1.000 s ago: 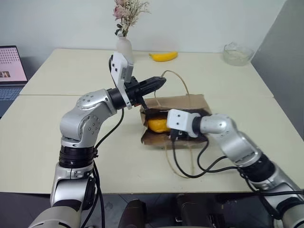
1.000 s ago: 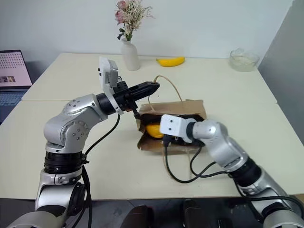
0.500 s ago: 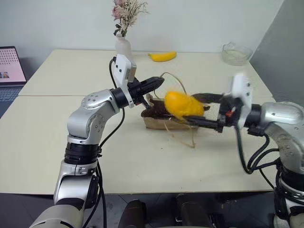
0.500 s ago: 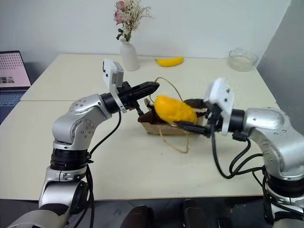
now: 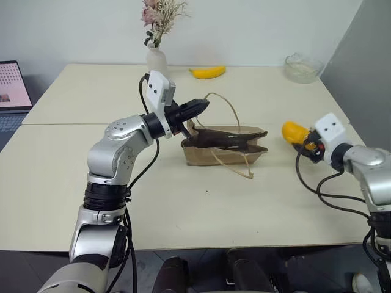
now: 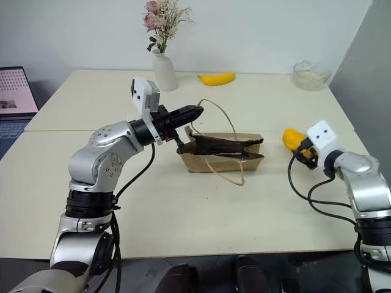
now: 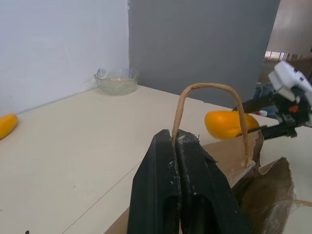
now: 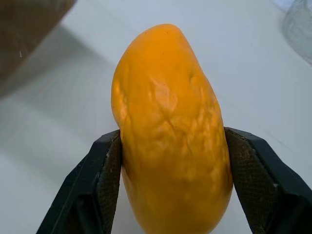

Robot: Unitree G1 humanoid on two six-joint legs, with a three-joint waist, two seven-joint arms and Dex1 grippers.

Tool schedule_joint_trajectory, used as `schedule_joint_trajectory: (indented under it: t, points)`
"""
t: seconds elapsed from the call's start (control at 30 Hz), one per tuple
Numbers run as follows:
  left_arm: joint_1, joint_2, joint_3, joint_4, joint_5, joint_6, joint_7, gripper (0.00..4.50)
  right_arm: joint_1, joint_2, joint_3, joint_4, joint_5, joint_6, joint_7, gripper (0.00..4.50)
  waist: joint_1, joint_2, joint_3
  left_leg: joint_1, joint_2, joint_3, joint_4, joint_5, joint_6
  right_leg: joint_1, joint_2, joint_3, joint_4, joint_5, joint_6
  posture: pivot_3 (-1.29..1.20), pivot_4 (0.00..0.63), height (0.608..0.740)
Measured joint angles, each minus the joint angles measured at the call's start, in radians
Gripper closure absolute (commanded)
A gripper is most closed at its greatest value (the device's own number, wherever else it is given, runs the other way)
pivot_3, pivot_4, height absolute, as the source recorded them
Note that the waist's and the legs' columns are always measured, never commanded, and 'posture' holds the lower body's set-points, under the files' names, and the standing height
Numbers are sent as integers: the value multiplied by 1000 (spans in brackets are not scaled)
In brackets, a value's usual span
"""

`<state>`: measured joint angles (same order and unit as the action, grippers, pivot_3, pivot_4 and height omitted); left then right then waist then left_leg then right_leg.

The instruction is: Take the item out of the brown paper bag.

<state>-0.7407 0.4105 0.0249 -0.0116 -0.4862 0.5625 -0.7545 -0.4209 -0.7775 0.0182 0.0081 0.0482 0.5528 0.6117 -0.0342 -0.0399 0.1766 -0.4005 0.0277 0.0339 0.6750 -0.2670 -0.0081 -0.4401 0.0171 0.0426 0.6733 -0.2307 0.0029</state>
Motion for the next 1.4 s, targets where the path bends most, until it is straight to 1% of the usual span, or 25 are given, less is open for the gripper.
schedule_joint_trajectory:
  t: [0.07, 0.13, 0.17, 0.23, 0.37, 0.47, 0.53, 0.57, 0.63, 0.73, 0.77, 0.87, 0.9, 1.03, 1.1, 1.2, 1.27, 1.33, 1.4]
  points:
    - [1, 0, 0, -1, 0, 0, 2, 4500, 10, 1, 21, 9, -6, -8, 20, 1664, 1, 0, 0, 0, 0, 0, 0, 0, 0, 0, 0, 0, 0, 0, 0, 0, 150, 740]
    - [3, 3, 0, -2, 0, 0, 3, 4500, 20, 1, 35, 15, -8, -8, 40, 948, 2, 0, 0, 0, -1, 0, 0, 0, 0, 0, 0, 0, 0, 0, 0, 0, 150, 740]
    - [4, 3, 0, -2, 0, 0, 3, 4500, 25, 1, 36, 14, -7, -8, 46, 707, 2, 0, 0, 0, -1, 0, 0, 0, 0, 0, 0, 0, 0, 0, 0, 0, 150, 740]
    - [8, 3, 0, -5, 0, 0, 3, 4500, 37, -12, 34, 9, -4, -8, 69, 35, 3, 0, 0, 0, -1, 0, 0, 0, 0, 1, 0, 0, -1, 0, 0, 0, 150, 740]
    - [11, 5, 1, -6, 0, 0, 2, 4500, 79, -54, -11, -52, 24, -6, 108, 35, 4, 0, 0, 0, -1, 0, 0, 0, 0, 1, 0, 0, -1, 0, 0, 0, 150, 740]
    - [9, 4, 0, -5, 4, -5, -1, 4500, 152, -97, -109, -174, 84, 16, 153, 35, 5, 0, 0, 0, 0, -1, 0, 0, 0, 1, 0, -1, -1, 0, 0, 0, 150, 740]
    - [2, 3, -3, 13, 15, -22, -6, 4500, 203, -102, -186, -276, 154, 51, 183, 35, 5, 0, 0, 0, 0, -1, 0, 0, 0, 2, 0, -1, -1, 0, 0, 0, 150, 740]
    - [-3, 5, -6, 23, 21, -31, -15, 4306, 224, -90, -224, -331, 205, 74, 197, 12, 3, 0, 0, 0, 0, -2, 0, 0, 0, 2, 0, -2, -1, 0, 0, 0, 150, 740]
    - [-22, 9, -8, 57, 25, -48, -36, 3906, 249, -29, -290, -466, 338, 154, 198, 0, 1, 0, 0, 1, 0, -1, 1, 0, 0, 2, 0, -1, 0, 0, 0, 0, 150, 740]
    - [-51, 26, -9, 84, 27, -55, -66, 3020, 244, 34, -314, -592, 464, 238, 160, 0, 0, 0, 0, 1, 0, -1, 1, 0, 0, 2, 0, -1, 1, 0, 0, 0, 150, 740]
    - [-58, 43, -8, 88, 28, -61, -76, 2643, 233, 60, -319, -616, 496, 263, 132, 0, 0, 0, 0, 1, 0, -1, 1, 0, 0, 2, 0, -1, 1, 0, 0, 0, 150, 740]
    - [-65, 75, -5, 92, 27, -64, -98, 1717, 197, 103, -320, -639, 552, 297, 71, 0, 2, 0, 0, 1, -1, -1, 1, 0, 0, 2, 0, -1, 0, 0, 0, 0, 150, 740]
    - [-65, 86, -2, 92, 26, -60, -103, 1344, 184, 110, -317, -640, 565, 301, 57, 0, 3, 0, 0, 1, -1, -1, 1, 0, 0, 2, 0, -2, 0, 0, 0, 0, 150, 740]
    - [-36, 142, 24, 51, 24, -40, -103, 108, 163, 114, -303, -634, 573, 299, 31, 0, 3, 0, 0, 0, 0, -1, 0, 0, 0, 2, 0, -1, -1, 0, 0, 0, 150, 740]
    - [5, 154, 49, 10, 24, -38, -77, 108, 163, 121, -283, -623, 564, 281, 23, 0, 2, 0, 0, 0, 0, -1, 0, 0, 0, 2, -1, -1, -1, 0, 0, 0, 150, 740]
    - [123, 159, 94, -101, 63, -20, 42, 108, 170, 179, -251, -589, 521, 191, -3, 0, 1, 0, 0, 1, 1, -1, 0, 0, 0, 2, -1, 0, -1, 0, 0, 0, 150, 740]
    - [217, 155, 98, -166, 100, 3, 126, 108, 186, 212, -235, -557, 492, 133, -17, 0, 2, 0, 0, 1, 1, -1, 0, 0, 0, 2, -1, -1, 0, 0, 0, 0, 150, 740]
    - [317, 130, 104, -237, 127, 5, 202, 108, 227, 225, -225, -528, 456, 64, -19, 0, 5, 0, 0, 0, 1, -1, 0, 0, 0, 2, -2, -1, -1, 0, 0, 0, 150, 740]
    - [428, 82, 128, -317, 139, -6, 264, 108, 279, 234, -217, -503, 424, 1, -14, 0, 7, 0, 0, 0, 0, 0, 0, 0, 0, 3, -3, -1, -2, 0, 0, 0, 150, 740]
